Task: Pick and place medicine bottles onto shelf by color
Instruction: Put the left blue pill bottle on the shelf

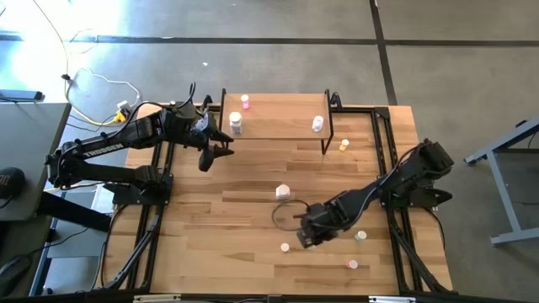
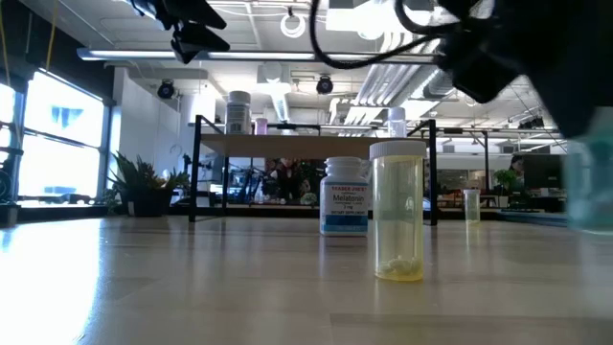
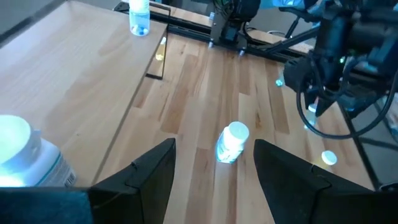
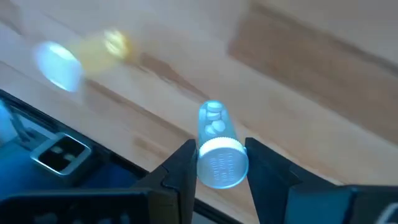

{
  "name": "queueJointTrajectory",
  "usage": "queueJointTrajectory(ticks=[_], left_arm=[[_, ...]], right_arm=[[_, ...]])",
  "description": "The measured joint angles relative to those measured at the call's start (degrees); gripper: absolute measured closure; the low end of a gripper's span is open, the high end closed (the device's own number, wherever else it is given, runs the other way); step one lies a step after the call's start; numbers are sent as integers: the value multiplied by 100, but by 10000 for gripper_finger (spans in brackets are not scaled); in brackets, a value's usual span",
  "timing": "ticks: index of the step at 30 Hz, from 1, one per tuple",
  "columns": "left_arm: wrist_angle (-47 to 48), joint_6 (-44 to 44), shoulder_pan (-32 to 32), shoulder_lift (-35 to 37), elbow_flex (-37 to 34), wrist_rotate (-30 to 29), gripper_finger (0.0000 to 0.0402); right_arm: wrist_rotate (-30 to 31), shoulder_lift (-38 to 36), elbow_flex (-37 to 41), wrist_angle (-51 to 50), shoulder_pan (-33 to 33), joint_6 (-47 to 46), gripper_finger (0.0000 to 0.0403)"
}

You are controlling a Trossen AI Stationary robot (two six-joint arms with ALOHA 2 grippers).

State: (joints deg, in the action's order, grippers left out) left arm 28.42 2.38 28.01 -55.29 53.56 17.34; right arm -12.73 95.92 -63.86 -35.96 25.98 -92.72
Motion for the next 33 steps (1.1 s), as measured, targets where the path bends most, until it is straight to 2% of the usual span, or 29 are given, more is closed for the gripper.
queueJointTrajectory(ticks=[3,13,20,28,33], left_arm=[[0,-207,2,0,0,0,195],[2,-560,4,0,0,0,195],[30,-560,4,0,0,-29,195],[35,-562,11,-62,0,-804,195],[35,-559,11,-159,0,-1049,195]], right_arm=[[248,0,-310,-255,-225,187,295],[1084,0,-1855,-1987,-1205,1214,295],[1180,0,-2594,-2375,-2050,2350,295],[1652,0,-3620,-2816,-2970,3960,295],[1889,0,-4310,-3207,-3667,5233,295]])
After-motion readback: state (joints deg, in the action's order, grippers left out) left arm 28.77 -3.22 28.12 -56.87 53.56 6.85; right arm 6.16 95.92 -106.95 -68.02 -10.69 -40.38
